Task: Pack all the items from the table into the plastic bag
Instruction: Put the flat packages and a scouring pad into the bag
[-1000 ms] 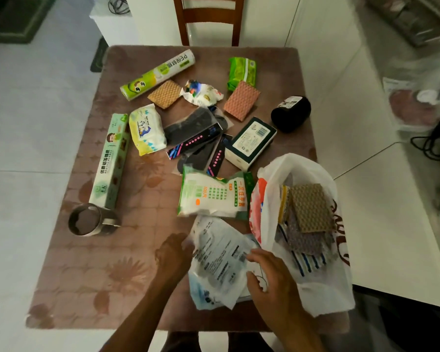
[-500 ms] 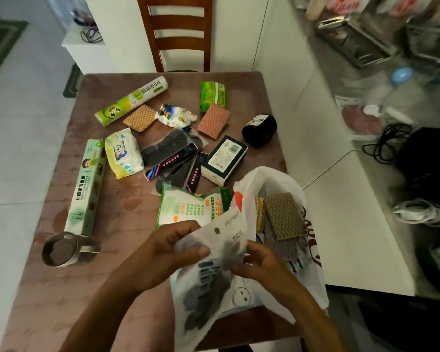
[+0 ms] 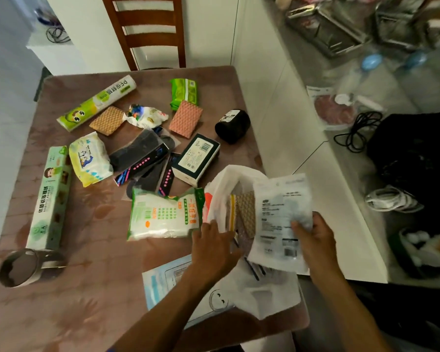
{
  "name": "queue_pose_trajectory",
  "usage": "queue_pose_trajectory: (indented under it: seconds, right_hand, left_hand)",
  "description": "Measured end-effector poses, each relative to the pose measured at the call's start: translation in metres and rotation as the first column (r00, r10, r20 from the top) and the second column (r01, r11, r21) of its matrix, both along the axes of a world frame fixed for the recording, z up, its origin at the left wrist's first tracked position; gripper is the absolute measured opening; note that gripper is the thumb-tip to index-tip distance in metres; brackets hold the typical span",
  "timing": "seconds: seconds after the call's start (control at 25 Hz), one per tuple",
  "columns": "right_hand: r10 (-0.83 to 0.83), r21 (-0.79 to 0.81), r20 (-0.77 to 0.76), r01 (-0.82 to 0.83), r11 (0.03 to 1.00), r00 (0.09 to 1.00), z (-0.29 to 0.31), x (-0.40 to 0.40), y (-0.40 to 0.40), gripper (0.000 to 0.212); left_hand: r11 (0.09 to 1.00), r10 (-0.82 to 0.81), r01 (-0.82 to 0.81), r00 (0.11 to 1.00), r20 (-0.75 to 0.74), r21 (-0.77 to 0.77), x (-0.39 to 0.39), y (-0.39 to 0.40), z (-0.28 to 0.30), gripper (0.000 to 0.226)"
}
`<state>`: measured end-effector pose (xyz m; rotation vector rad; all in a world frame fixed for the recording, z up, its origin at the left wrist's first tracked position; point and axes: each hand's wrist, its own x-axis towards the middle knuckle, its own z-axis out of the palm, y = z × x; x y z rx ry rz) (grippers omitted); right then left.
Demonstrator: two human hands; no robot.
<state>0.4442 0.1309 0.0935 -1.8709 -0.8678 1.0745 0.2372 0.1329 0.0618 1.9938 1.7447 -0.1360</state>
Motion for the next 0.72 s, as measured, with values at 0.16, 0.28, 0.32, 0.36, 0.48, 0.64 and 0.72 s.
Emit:
queue_pose_trajectory:
  seconds: [0.16, 0.28, 0.32, 0.36, 0.48, 0.64, 0.72]
  right_hand:
    - [0.299, -0.264, -0.006, -0.29, 0.92, 0.954, -0.025, -0.016, 0.006, 0.021]
    - [0.556, -0.44, 0.119, -0.458, 0.772, 0.822, -0.047, -0.034, 0.002, 0.049]
    - [0.573, -0.429, 0.189, -0.458, 0.779, 0.798, -0.051, -0.04, -0.001, 0.059]
    - [0.556, -0.384, 0.262, -0.443, 0.81, 0.789, -0.054, -0.046, -0.004, 0.069]
    - [0.491, -0.299, 0.552, -0.389, 0.871, 0.674, -0.052, -0.049, -0.004, 0.085]
    - [0.451, -0.269, 0.597, -0.364, 0.892, 0.663, -0.047, -0.038, 0.004, 0.078]
    - [0.472, -0.27, 0.554, -0.388, 0.881, 0.686, -0.044, -0.038, 0.003, 0.072]
  left_hand:
    - [0.998, 0.015, -0.03, 0.967, -0.256, -0.056, -0.002, 0.004, -0.017, 0.074]
    - [1.0, -0.006, 0.004, 0.964, -0.266, -0.005, -0.014, 0.005, -0.016, 0.061]
    - [1.0, 0.006, -0.003, 0.98, -0.201, 0.015, -0.017, 0.005, -0.011, 0.061]
    - [0.998, 0.04, -0.036, 0.994, -0.103, 0.045, -0.021, 0.004, -0.004, 0.065]
    - [0.959, 0.151, -0.199, 0.961, 0.23, 0.202, -0.031, 0.001, 0.018, 0.074]
    - [0.912, 0.278, -0.362, 0.892, 0.355, 0.195, -0.046, -0.003, 0.018, 0.073]
    - [0.931, 0.276, -0.332, 0.913, 0.299, 0.154, -0.051, -0.008, 0.007, 0.073]
